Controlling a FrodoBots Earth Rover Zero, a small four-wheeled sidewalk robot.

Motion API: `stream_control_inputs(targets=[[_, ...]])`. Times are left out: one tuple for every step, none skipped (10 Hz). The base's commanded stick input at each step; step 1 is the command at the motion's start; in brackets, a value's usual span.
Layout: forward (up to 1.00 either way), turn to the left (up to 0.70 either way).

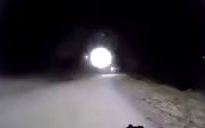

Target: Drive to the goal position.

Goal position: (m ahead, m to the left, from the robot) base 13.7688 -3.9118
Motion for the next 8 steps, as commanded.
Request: stream_control_inputs(targets=[[1.00, 0.00], [1.00, 0.00], [1.00, 0.00], [1.00, 0.00], [1.00, 0.00], [1.00, 0.00], [1.00, 0.00], [1.00, 0.00]])
